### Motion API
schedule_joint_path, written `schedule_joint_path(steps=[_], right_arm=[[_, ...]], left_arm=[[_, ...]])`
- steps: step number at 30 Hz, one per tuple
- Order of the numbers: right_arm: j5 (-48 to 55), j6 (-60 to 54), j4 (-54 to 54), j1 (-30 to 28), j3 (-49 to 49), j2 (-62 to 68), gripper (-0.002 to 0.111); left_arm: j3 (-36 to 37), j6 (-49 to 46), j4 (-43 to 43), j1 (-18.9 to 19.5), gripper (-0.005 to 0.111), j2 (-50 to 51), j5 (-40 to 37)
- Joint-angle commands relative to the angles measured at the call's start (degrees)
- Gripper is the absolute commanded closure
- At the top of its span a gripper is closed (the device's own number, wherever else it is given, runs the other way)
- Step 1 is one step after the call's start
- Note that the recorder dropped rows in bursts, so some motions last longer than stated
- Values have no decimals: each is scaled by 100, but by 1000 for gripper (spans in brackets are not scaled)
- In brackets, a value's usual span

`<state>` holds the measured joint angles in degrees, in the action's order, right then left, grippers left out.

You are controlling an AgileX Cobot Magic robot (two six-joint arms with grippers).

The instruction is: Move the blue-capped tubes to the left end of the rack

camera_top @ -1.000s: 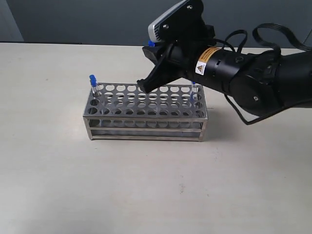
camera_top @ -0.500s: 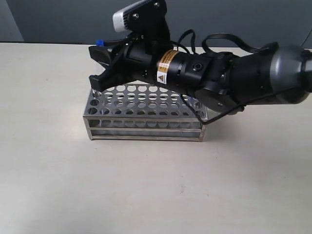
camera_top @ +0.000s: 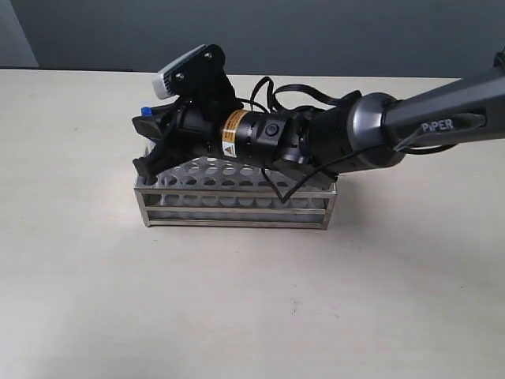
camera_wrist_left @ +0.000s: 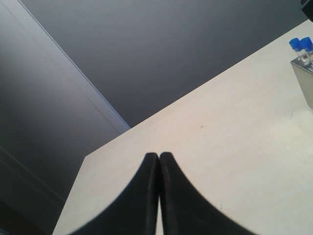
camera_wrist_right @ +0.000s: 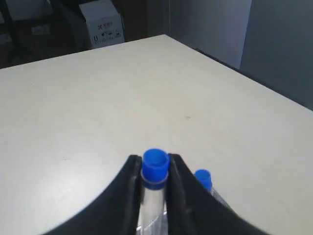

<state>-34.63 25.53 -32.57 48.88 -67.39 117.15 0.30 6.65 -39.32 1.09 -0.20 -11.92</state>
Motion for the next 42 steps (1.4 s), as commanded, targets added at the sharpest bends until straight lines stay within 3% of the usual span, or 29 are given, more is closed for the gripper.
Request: schedule_joint_path(steps=[1, 19, 23, 30, 42], right_arm=[[74, -51, -78, 26, -34, 139, 108], [599, -8, -78, 38, -34, 446, 108], [588, -8, -78, 38, -34, 446, 97], [610, 18, -78, 52, -34, 384, 63], [1702, 129, -78, 102, -34, -488, 62]], left_arm=[[-30, 28, 4, -13, 106, 20, 27], [-30, 28, 4, -13, 106, 20, 27], [-30, 28, 4, -13, 106, 20, 27], [-30, 28, 4, -13, 106, 20, 27], [-30, 28, 4, -13, 106, 20, 4]])
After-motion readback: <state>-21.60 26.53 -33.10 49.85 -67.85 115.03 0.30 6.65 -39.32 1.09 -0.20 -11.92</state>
